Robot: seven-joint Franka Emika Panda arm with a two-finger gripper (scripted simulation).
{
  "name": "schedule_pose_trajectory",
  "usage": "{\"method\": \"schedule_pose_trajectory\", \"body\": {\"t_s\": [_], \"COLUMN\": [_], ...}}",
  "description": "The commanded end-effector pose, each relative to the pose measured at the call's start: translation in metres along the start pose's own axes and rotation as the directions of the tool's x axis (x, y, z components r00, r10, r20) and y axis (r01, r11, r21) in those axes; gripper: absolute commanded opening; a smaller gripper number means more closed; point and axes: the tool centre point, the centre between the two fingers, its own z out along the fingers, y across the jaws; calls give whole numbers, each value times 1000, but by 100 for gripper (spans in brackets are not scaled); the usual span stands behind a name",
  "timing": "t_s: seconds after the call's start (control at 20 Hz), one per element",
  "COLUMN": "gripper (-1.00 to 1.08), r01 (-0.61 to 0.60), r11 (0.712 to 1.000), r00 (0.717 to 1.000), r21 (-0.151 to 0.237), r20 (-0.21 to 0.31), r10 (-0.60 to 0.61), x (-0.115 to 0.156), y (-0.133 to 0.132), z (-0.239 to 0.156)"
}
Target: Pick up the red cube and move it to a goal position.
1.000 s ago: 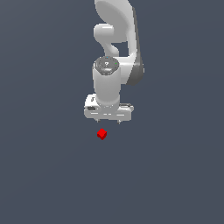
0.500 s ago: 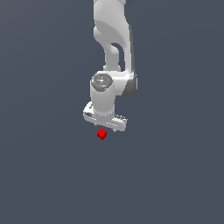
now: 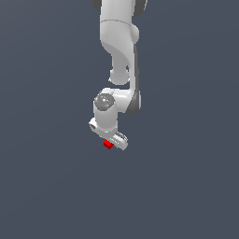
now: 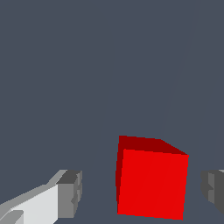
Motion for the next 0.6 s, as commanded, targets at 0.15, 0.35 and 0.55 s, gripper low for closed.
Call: {"method": "schedule_pose_trajectory", "body": {"t_s": [0.15,0.35,0.55], "gripper": [100,100,-100], "r01": [-78,-95,-95], "r11": [997,996,996], "r00": [997,996,996], "r21": [3,3,3], "r20": [-2,-2,-2], "r10": [78,95,95], "x": [2,2,2], "y": [4,5,5], "z": [17,21,21]}}
